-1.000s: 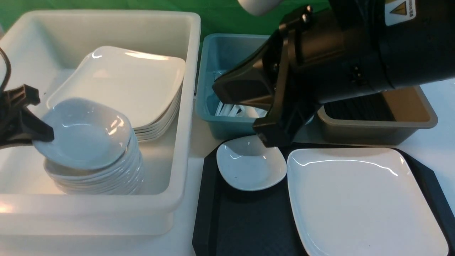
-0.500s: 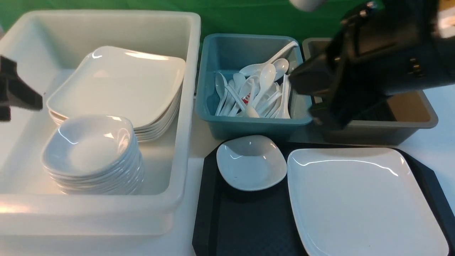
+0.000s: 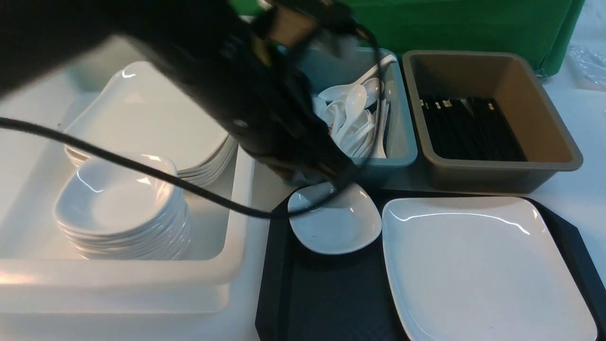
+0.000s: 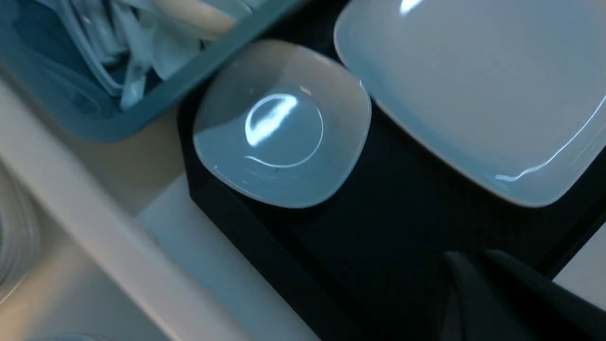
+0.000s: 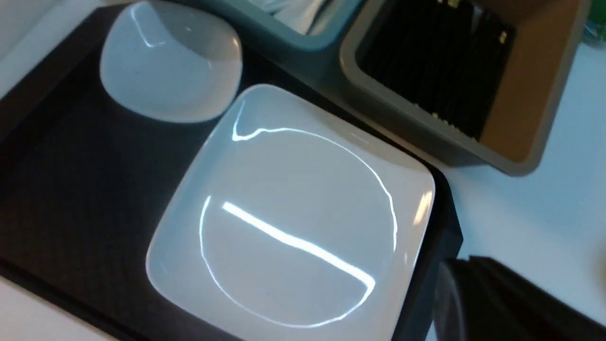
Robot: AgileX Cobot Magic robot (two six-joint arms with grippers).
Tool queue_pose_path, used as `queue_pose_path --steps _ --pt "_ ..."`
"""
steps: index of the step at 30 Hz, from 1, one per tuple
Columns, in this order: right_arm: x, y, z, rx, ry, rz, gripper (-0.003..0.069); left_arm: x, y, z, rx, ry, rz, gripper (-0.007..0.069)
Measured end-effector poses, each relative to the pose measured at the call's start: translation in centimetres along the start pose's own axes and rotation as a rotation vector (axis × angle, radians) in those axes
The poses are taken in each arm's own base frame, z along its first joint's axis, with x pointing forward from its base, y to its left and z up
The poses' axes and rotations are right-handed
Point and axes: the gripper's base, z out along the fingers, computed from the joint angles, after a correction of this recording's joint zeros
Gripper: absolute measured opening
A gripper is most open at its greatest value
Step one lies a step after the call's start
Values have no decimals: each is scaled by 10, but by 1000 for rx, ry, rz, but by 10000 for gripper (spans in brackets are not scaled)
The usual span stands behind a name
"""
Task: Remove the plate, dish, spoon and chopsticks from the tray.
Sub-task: Use the left arm to grab a small plate from the dinner plate
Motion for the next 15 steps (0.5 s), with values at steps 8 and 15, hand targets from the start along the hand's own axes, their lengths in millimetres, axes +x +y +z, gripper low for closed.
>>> queue_pose_path --steps 8,15 --pt "56 -11 -2 16 4 174 20 -19 -27 97 3 193 205 38" --pt "80 -20 -18 -26 -59 275 20 -13 -19 149 -84 294 297 277"
